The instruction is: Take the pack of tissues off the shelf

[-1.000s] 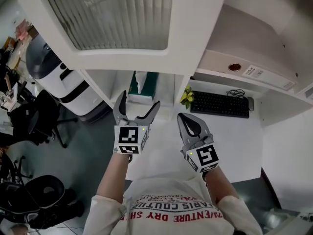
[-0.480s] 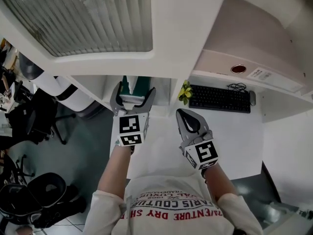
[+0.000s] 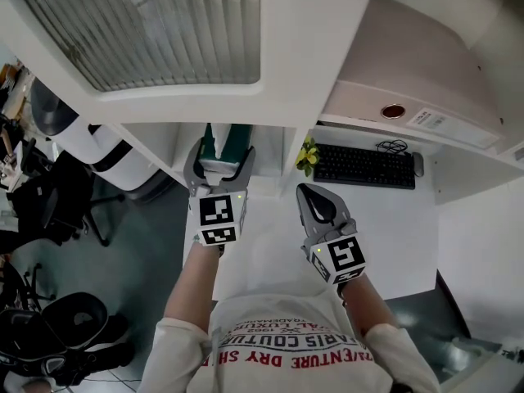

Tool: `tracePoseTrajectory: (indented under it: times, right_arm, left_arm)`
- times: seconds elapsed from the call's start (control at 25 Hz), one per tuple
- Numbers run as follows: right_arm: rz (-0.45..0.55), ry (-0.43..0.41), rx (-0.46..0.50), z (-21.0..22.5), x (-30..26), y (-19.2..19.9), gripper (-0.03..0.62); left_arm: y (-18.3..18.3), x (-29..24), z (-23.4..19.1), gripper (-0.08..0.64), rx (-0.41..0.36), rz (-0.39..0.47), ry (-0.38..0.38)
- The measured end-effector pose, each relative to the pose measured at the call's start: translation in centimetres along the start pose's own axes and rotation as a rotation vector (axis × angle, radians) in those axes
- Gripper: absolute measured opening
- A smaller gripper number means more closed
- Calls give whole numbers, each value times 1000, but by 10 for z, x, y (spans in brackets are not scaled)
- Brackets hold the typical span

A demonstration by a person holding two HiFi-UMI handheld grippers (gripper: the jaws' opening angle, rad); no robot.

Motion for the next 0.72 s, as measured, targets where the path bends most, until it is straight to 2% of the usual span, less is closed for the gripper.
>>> tracePoseTrajectory:
  times: [0.28,0.56,0.72]
  right_arm:
    - [18,15,23,-17,18,-8,2]
    - [35,22,38,-48,44,-17,2]
    - [45,28,34,-69,62,-17,2]
  left_arm:
    - [-17,38,-1,428,19,82,51]
    - [-33,105,-9,428,38,123,106]
    - [-37,144,-10,429,9,130,143]
Point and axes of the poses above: the fingertips, and each gripper's own axes: x backward along the fingers, z to its right, y out of its underside, the point moved 9 cm from there along x, backward along the fingers, and after that the axes turned 5 degrees about y, right-handed, at the moved point
